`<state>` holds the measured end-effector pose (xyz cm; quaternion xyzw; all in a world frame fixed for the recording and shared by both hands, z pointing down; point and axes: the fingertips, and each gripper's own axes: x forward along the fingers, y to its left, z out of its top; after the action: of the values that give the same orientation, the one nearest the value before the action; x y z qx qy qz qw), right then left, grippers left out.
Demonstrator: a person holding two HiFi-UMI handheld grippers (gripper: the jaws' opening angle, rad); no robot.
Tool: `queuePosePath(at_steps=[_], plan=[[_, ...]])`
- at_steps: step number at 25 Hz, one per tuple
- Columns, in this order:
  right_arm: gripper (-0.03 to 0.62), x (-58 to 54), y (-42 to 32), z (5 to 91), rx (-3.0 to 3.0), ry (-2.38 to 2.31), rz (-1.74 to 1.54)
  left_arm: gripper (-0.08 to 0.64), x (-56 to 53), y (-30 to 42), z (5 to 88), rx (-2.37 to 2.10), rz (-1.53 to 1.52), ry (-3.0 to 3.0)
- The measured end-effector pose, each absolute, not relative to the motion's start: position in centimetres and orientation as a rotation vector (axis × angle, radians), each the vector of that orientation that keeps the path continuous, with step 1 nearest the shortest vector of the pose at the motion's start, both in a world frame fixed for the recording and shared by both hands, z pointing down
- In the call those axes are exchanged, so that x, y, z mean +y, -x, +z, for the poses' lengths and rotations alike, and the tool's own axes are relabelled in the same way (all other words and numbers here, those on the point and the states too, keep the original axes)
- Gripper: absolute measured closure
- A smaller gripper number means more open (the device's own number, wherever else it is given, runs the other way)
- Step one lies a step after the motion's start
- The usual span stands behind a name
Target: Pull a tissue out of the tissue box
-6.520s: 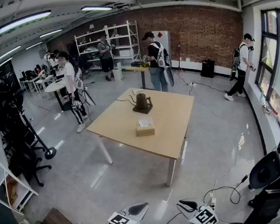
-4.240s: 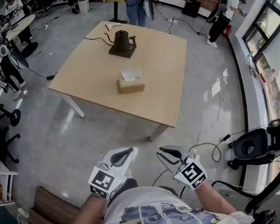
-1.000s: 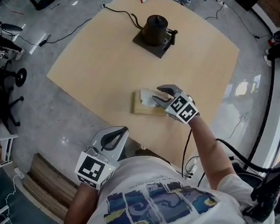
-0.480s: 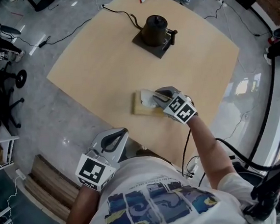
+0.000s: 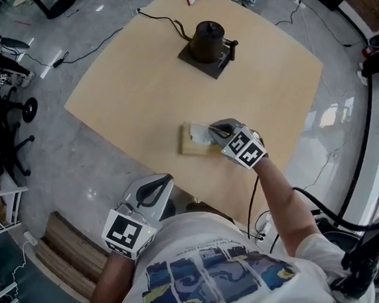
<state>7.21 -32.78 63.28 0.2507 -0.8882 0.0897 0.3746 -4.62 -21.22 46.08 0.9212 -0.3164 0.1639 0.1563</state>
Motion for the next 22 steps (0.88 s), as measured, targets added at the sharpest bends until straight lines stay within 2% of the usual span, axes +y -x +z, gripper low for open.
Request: queuePosePath(at_steps=[22], plan=[[0.589, -32.6, -7.2, 59.7, -2.259, -0.699, 0.172, 0.554, -21.0, 5.1, 44.9, -0.851, 0.437, -2.69]])
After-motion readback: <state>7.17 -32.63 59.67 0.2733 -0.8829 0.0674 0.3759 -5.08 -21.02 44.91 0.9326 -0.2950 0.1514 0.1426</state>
